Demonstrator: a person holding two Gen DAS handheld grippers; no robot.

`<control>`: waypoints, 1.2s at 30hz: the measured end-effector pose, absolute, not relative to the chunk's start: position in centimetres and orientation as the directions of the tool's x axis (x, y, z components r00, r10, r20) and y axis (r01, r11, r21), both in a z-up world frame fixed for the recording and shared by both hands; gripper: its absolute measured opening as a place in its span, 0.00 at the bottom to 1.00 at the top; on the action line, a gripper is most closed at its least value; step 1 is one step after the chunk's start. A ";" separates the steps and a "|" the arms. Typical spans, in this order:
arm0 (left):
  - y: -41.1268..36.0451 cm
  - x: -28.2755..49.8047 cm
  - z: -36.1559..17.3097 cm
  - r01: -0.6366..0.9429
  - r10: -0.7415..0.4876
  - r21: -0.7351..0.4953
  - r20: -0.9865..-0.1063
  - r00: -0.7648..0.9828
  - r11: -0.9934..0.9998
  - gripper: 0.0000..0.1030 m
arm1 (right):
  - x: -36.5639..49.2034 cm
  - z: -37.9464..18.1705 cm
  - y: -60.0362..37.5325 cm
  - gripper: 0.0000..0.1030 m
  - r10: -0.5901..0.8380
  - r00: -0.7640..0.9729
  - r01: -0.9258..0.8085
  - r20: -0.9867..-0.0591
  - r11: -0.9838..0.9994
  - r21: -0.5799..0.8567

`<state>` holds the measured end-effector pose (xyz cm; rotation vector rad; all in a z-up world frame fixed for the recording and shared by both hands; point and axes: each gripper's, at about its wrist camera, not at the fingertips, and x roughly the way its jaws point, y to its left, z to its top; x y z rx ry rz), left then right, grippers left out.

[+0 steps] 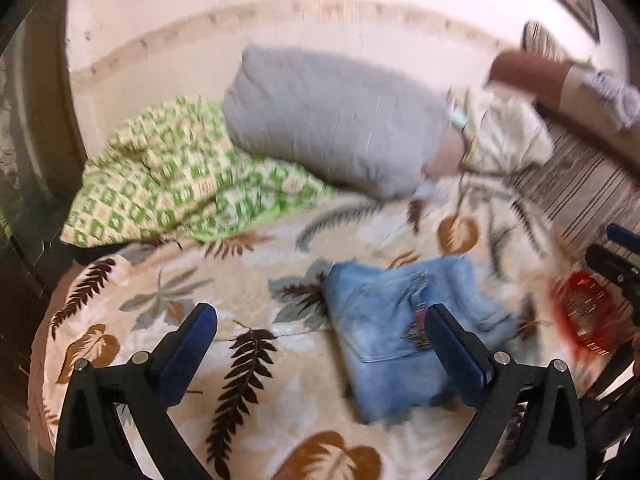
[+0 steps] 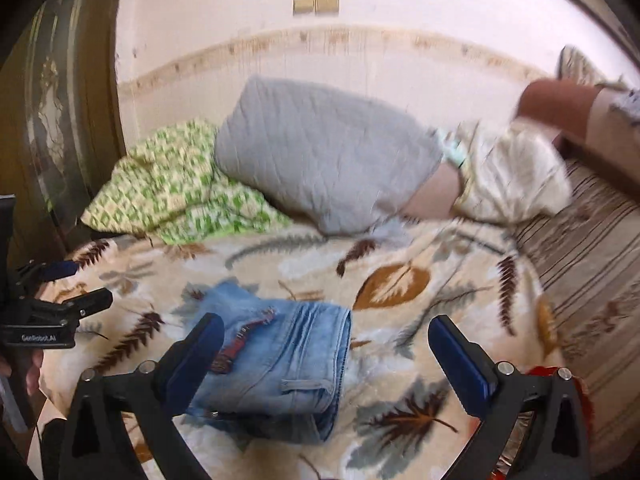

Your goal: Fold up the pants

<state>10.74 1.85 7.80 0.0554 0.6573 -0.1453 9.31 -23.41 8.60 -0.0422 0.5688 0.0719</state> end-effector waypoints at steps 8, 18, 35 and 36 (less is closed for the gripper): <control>0.9 0.5 13.7 0.203 -0.190 -0.017 -0.437 0.879 0.979 1.00 | -4.6 16.3 -22.2 1.00 0.111 0.897 -0.136 -0.429 0.990 -0.028; -1.7 -2.5 9.9 0.195 -0.177 -0.013 -0.483 0.858 0.981 1.00 | -8.8 12.4 -22.8 1.00 0.046 0.886 -0.045 -0.462 0.999 0.012; -0.9 -0.2 2.4 0.058 -0.064 -0.030 -0.601 0.797 0.998 1.00 | -2.6 3.0 -21.1 1.00 -0.023 0.818 0.024 -0.575 1.000 -0.006; -0.9 -0.2 2.2 0.064 -0.068 -0.028 -0.604 0.794 0.998 1.00 | -2.6 2.8 -20.9 1.00 -0.029 0.815 0.024 -0.579 1.000 -0.016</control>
